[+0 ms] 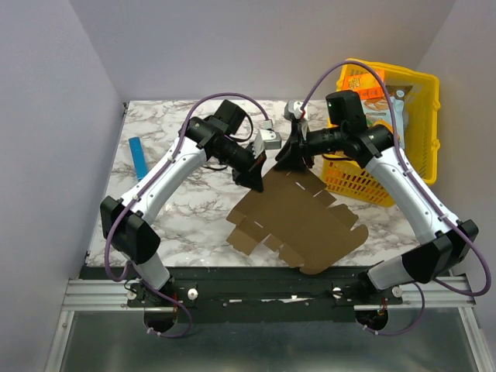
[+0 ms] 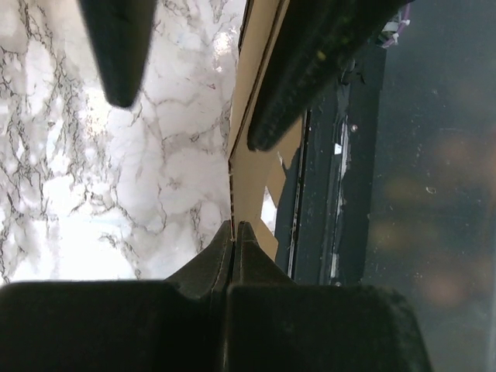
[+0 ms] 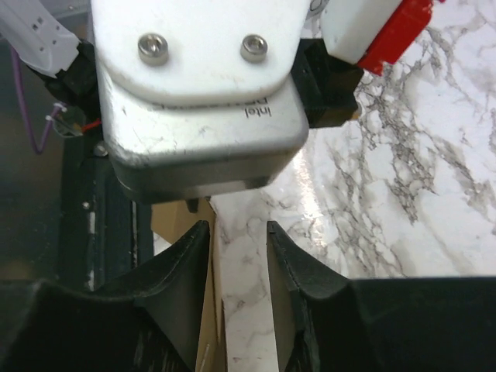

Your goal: Fold the paper box

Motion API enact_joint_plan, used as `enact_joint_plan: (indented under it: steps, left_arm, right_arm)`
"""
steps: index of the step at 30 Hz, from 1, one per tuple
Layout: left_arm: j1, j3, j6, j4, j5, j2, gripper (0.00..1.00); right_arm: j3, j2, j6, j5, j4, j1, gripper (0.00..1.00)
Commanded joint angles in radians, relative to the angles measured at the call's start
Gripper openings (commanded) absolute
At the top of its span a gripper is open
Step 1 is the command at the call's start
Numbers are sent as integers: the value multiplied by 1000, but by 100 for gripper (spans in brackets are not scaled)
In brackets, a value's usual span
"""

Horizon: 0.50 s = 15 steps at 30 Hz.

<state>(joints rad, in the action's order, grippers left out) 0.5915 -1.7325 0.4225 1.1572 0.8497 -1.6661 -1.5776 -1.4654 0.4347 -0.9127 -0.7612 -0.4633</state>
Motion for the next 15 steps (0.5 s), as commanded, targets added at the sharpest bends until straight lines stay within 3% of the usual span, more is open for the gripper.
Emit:
enact_joint_plan:
  steps: [1,4,8,12,15]
  left_arm:
    - [5,18,-1,13,-18,17,0]
    - [5,-5,-2,15,-14,16,0]
    - [5,-32,-10,15,-20,-3,0]
    - [5,-62,-16,24,-23,-23,0]
    - [4,-84,-33,13,-46,-29,6]
  right_arm:
    - [-1,37,-5,-66,30,2,37]
    - [2,39,-5,-84,28,2,35]
    - [10,37,-2,-84,11,3,16]
    - [37,46,-5,-68,10,2,16]
    - [59,60,-11,-46,23,2,6]
